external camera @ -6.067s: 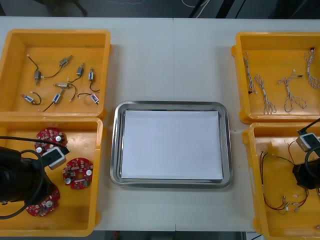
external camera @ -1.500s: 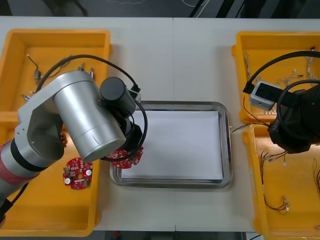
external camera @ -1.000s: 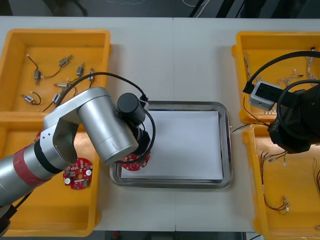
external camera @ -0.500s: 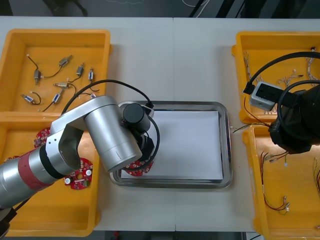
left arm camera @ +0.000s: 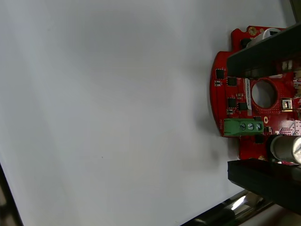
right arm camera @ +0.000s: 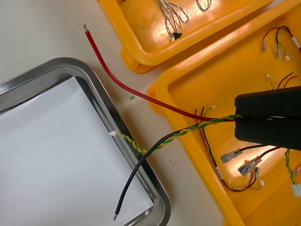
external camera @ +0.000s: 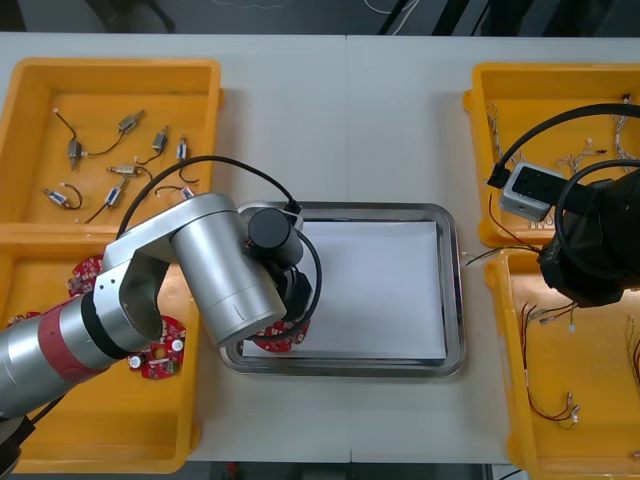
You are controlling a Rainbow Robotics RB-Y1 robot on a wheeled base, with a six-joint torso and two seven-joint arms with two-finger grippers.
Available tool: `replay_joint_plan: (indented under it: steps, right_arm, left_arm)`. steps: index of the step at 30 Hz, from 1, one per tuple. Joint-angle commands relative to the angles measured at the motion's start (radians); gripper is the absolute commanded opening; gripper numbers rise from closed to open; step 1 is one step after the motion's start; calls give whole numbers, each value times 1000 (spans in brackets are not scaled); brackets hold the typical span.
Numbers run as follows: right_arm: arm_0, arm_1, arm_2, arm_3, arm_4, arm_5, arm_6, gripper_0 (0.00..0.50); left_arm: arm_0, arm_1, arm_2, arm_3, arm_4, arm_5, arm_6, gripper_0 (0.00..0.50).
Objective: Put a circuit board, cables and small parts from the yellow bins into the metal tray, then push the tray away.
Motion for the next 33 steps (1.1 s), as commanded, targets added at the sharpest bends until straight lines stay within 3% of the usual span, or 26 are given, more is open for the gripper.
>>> replay_joint_plan:
  steps: [1, 8, 14, 18, 21, 33]
  right_arm:
    - [-29, -33, 5, -15, 8, 9, 28, 0]
    - [-32, -15, 5, -24, 6, 6, 36, 0]
    - [-61, 10, 19, -42, -30, 2, 29, 0]
    - [-127, 21, 94, -42, -41, -2, 29, 0]
    - [-214, 28, 201, -41, -38, -22, 28, 0]
    - [-440, 162, 544, -27, 97, -33, 37, 0]
  left_arm:
    - [-33, -27, -26, -12, -7, -16, 81, 500]
    - [-33, -25, 23, -46, 13, -13, 92, 500]
    - [-34, -17, 95, -135, 30, 81, 92, 500]
    - [-34, 3, 140, -187, 69, 142, 90, 500]
    - [-34, 27, 210, -229, 139, 199, 89, 500]
    - [-36, 116, 460, -302, 296, 359, 67, 500]
